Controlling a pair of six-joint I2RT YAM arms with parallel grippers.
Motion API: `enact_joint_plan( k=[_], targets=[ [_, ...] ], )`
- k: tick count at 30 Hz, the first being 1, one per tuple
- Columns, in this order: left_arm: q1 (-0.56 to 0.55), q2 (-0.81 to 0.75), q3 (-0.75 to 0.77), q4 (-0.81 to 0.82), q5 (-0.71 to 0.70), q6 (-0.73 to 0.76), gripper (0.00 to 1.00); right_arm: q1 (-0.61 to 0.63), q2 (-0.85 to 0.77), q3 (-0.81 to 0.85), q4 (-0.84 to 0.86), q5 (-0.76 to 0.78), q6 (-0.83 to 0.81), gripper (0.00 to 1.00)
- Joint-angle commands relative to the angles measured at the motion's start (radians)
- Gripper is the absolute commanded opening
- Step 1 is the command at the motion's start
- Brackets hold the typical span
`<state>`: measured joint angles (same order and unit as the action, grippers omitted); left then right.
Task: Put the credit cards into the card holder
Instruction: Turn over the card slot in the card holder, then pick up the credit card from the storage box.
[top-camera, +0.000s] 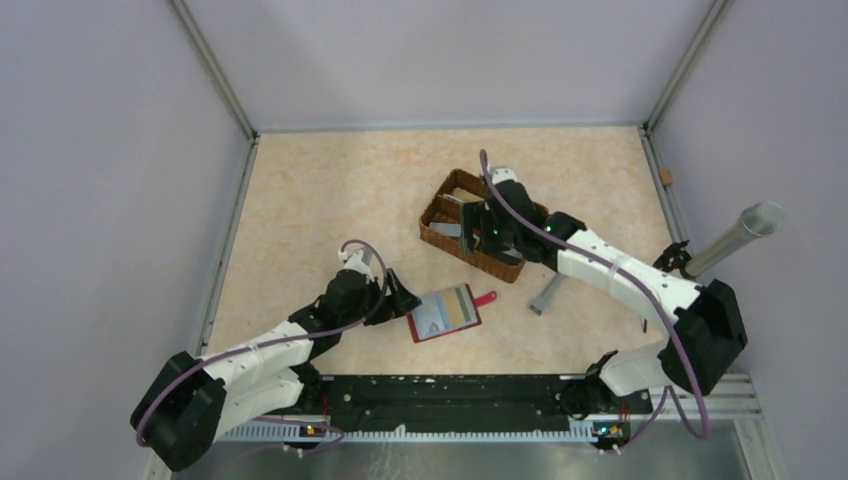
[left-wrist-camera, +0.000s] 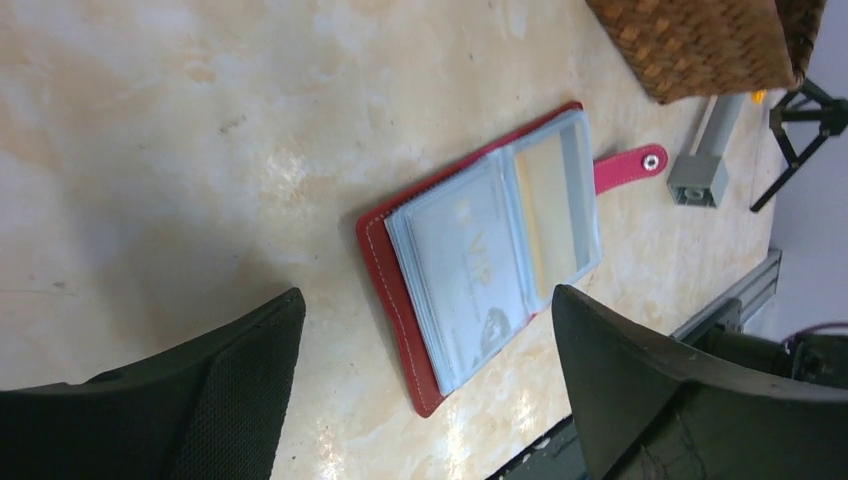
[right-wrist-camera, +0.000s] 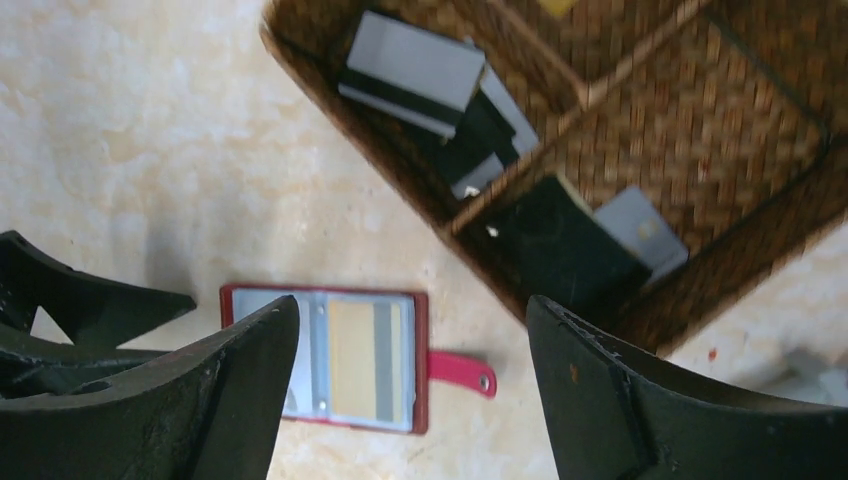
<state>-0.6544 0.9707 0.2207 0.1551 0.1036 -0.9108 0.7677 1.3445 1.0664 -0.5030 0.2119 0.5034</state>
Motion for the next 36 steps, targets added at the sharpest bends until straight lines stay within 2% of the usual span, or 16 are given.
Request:
enact_joint_plan(
  k=[1,6,11,16,22,25,30,36],
  targets=[
    [0.036,0.0,0.091,-0.099,-0.069,0.075,0.95,-0.075,0.097,0.157,0.103,-0.131,-0.221,0.82],
    [0.128,0.072,0.181,-0.029,0.001,0.112,0.98,-0.139,0.229,0.27,0.138,-0.164,-0.315,0.81],
    [0.227,0.217,0.278,0.057,0.137,0.126,0.95,-0.199,0.361,0.376,0.158,-0.284,-0.401,0.77],
    [0.245,0.369,0.419,0.07,0.215,0.16,0.94,-0.237,0.494,0.479,0.149,-0.344,-0.469,0.77],
    [0.252,0.531,0.5,0.129,0.291,0.139,0.91,-0.263,0.617,0.57,0.126,-0.402,-0.537,0.77],
    [0.253,0.581,0.516,0.18,0.312,0.119,0.89,-0.264,0.661,0.605,0.106,-0.448,-0.558,0.76],
    [0.253,0.64,0.543,0.222,0.345,0.1,0.79,-0.263,0.724,0.66,0.048,-0.521,-0.582,0.69],
    [0.253,0.659,0.557,0.224,0.349,0.107,0.72,-0.263,0.723,0.681,0.021,-0.615,-0.589,0.62]
  ],
)
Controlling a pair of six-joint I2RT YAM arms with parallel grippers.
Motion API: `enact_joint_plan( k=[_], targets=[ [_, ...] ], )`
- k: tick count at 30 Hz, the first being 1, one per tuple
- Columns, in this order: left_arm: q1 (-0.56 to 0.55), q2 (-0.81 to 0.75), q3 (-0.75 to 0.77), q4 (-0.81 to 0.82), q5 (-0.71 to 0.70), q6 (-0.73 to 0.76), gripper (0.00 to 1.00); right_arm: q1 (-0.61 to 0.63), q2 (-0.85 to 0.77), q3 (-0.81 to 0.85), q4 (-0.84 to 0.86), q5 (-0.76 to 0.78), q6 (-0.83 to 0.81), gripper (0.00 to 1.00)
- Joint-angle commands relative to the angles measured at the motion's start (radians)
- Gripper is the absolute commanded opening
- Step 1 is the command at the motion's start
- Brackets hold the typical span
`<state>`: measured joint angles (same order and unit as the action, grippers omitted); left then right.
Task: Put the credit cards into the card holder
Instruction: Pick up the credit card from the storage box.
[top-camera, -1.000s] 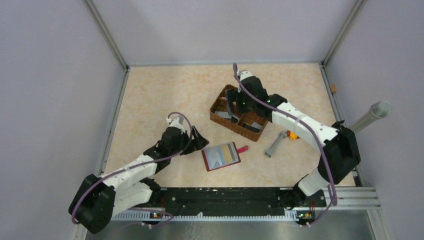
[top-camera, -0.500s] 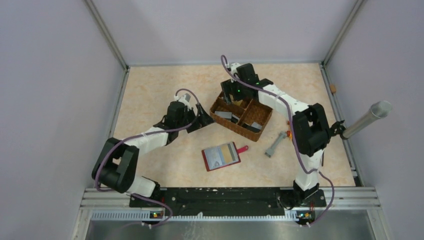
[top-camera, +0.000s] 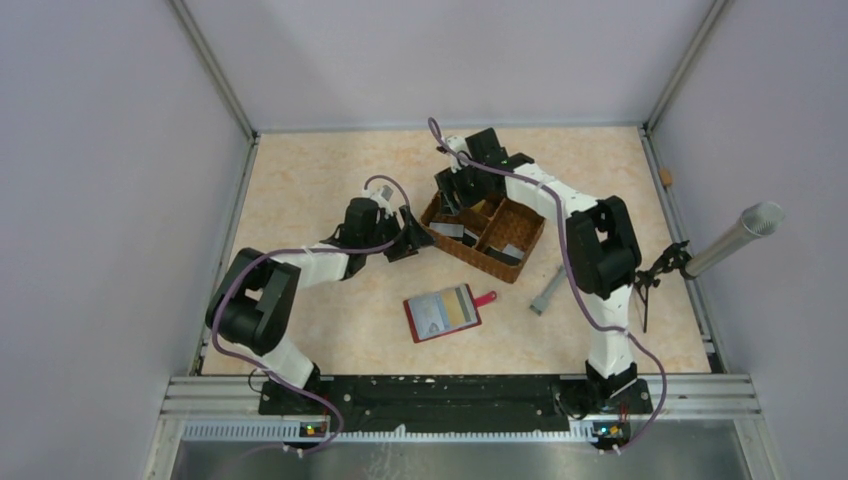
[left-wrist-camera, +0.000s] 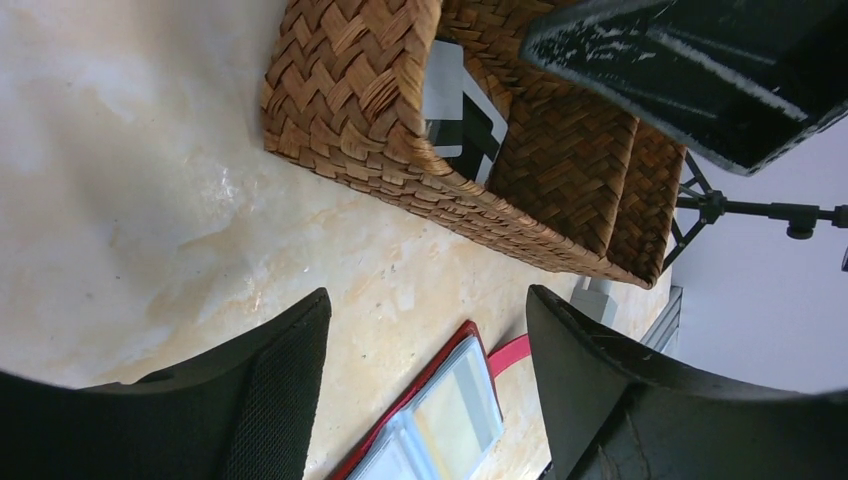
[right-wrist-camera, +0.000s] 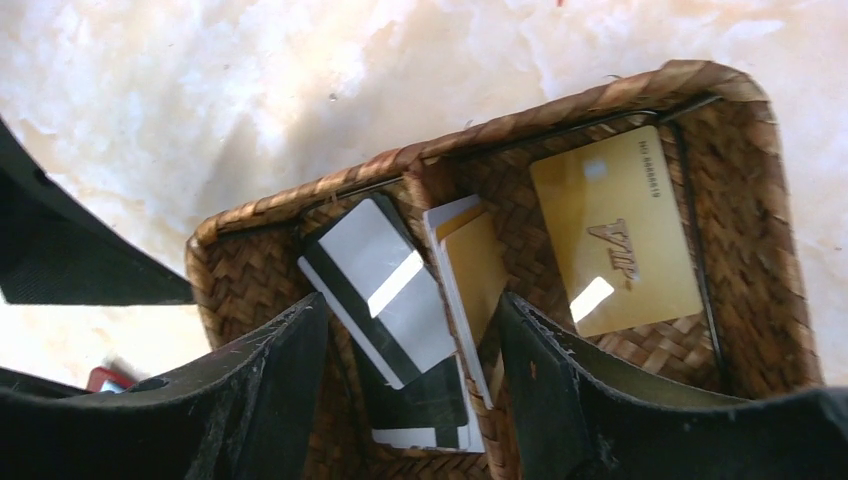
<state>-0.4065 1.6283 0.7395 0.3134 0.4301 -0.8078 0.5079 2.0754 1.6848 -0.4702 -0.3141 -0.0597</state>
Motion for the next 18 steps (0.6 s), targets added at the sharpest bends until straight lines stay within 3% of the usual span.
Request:
enact_joint_plan(
  k=[1,13,18],
  targets=[
    [0.005,0.001,0.038,0.064,0.022,0.004,0.71,-0.003,-0.015,0.063,-0.012,-0.091,-0.025,0.62],
    [0.005,0.01,0.031,0.07,0.021,0.002,0.7,-0.003,-0.059,0.081,-0.035,-0.111,-0.023,0.56],
    [0.005,0.008,0.031,0.069,0.021,0.002,0.7,-0.003,-0.044,0.084,-0.044,-0.089,-0.026,0.41]
  ],
)
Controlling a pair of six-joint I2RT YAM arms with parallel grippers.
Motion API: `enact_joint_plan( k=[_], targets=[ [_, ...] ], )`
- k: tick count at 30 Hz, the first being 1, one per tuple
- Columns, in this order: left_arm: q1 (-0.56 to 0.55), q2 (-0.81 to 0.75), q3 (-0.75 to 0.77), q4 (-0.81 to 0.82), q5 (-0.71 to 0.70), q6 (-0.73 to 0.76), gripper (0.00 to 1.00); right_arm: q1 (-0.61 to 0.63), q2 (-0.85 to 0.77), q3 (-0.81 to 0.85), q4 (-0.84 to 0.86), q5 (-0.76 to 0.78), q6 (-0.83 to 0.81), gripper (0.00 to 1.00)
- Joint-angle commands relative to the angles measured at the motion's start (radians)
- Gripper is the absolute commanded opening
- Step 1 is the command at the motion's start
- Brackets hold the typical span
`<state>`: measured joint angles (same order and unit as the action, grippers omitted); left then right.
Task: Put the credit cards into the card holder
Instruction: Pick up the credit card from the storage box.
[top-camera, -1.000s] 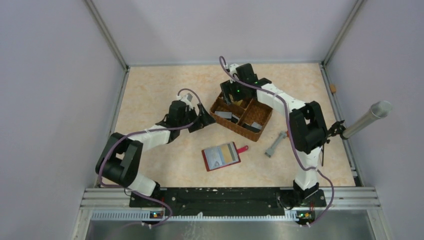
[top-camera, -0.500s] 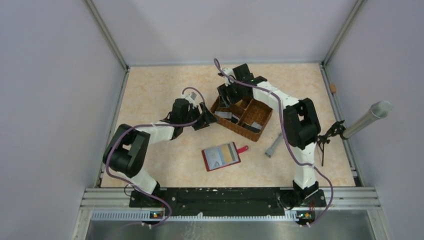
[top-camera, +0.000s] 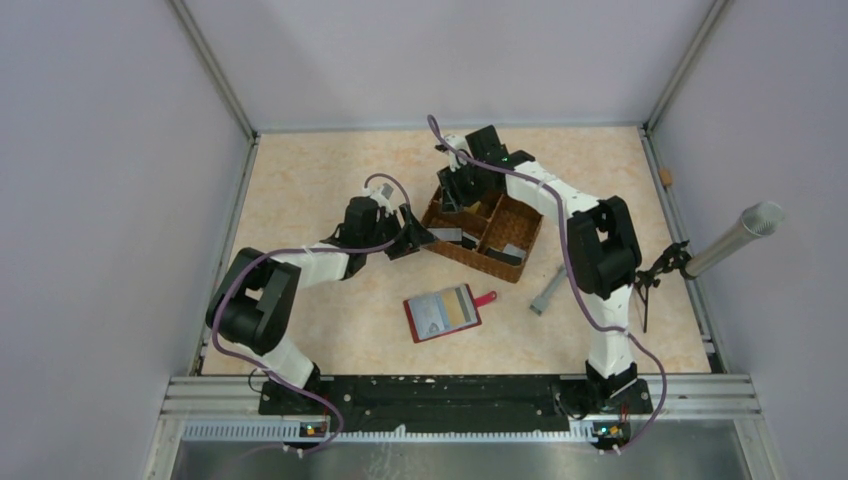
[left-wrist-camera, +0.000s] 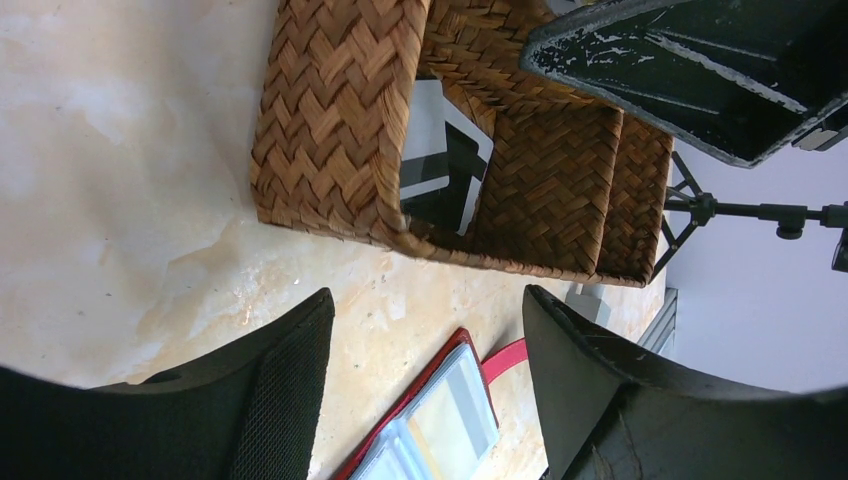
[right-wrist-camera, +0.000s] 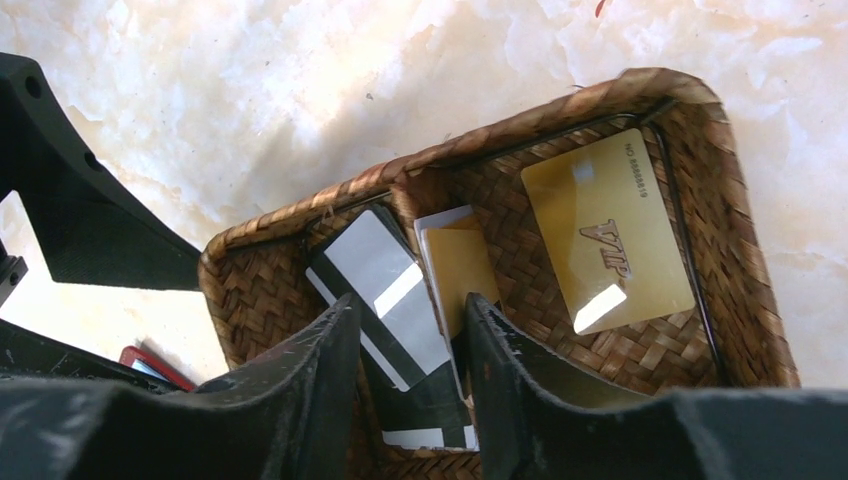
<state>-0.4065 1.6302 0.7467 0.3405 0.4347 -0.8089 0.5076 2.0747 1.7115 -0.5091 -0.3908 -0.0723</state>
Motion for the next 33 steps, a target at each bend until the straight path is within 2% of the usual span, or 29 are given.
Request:
enact_joint_plan(
  k=[1,13,19,33],
  targets=[
    [0.005,0.007,0.023,0.042,0.016,0.004,0.7,-0.003,-0.044,0.057,-0.004,-0.009,-0.014,0.38],
    [0.005,0.002,0.023,0.034,0.012,0.008,0.69,-0.003,-0.076,0.062,0.009,-0.002,-0.008,0.13],
    [0.005,-0.004,0.022,0.025,0.007,0.015,0.69,-0.003,-0.086,0.06,0.013,-0.001,-0.008,0.04],
    [0.005,-0.028,0.021,0.01,-0.004,0.032,0.68,-0.003,-0.166,0.012,0.07,0.066,-0.023,0.0]
  ],
)
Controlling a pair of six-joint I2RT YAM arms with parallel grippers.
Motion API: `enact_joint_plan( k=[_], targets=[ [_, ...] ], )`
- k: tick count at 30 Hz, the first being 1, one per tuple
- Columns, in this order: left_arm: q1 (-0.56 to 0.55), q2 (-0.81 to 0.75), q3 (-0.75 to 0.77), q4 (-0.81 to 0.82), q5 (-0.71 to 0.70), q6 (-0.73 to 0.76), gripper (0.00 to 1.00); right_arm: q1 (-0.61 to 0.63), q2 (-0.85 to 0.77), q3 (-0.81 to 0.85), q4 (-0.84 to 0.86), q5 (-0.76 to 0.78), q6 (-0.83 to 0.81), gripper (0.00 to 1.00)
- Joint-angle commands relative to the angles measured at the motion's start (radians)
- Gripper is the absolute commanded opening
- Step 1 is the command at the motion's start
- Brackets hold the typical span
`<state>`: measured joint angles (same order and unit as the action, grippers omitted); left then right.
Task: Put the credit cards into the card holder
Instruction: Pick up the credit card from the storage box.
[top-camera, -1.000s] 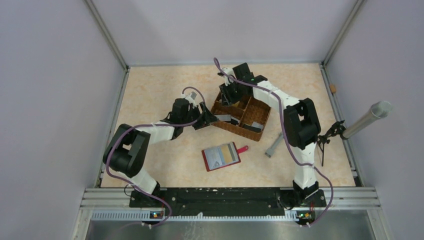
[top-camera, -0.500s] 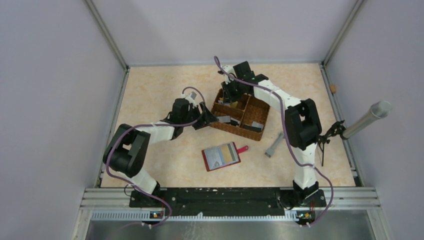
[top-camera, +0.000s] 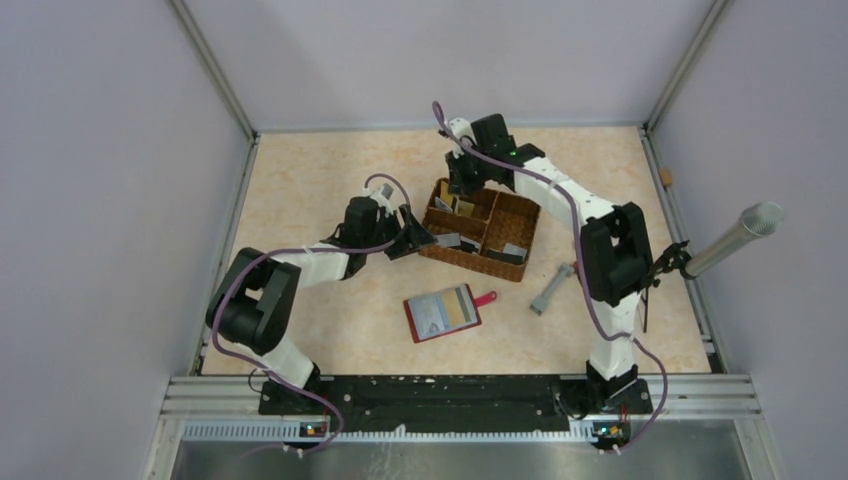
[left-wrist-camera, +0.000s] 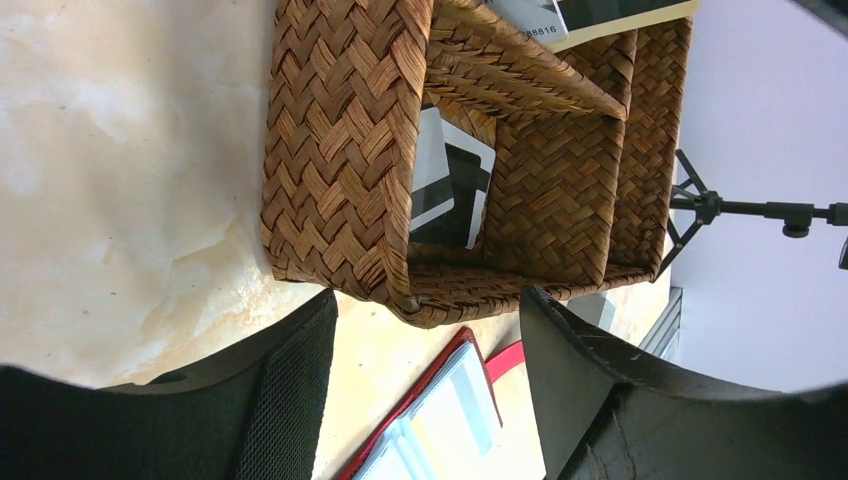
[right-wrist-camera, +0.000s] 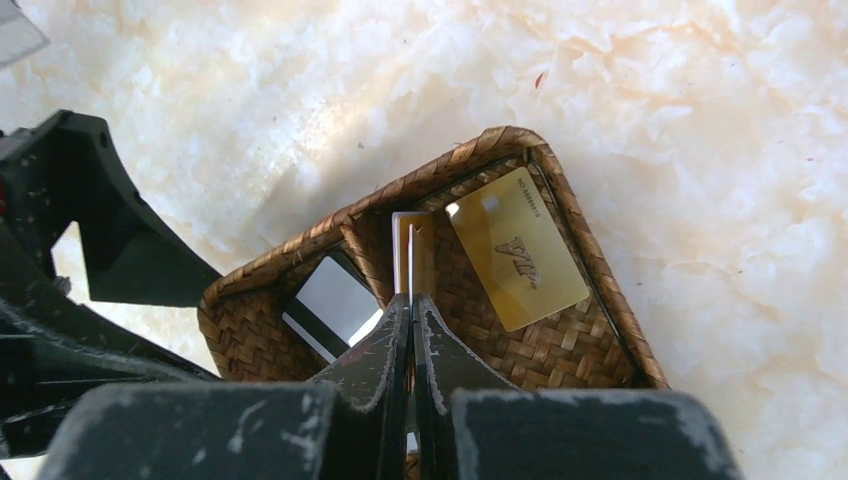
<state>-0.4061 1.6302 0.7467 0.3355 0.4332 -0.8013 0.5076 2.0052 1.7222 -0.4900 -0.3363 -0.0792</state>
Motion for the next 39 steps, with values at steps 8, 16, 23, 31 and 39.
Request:
enact_joint_plan(
  k=[8,16,23,31,39],
  targets=[
    [0.006,-0.082,0.007,0.007,-0.037,0.071,0.67,0.014,-0.136,-0.083,0.096,0.097,-0.034,0.0],
    [0.012,-0.151,0.119,-0.102,-0.08,0.237,0.78,0.022,-0.192,-0.166,0.156,0.174,-0.053,0.0],
    [0.04,-0.116,0.196,-0.029,0.005,0.396,0.82,0.022,-0.219,-0.249,0.196,0.089,-0.073,0.0],
    [0.06,0.051,0.301,0.119,0.203,0.544,0.77,0.018,-0.256,-0.288,0.203,0.022,-0.154,0.0],
    [0.061,0.14,0.357,0.22,0.345,0.595,0.66,0.01,-0.291,-0.335,0.212,-0.033,-0.273,0.0]
  ],
)
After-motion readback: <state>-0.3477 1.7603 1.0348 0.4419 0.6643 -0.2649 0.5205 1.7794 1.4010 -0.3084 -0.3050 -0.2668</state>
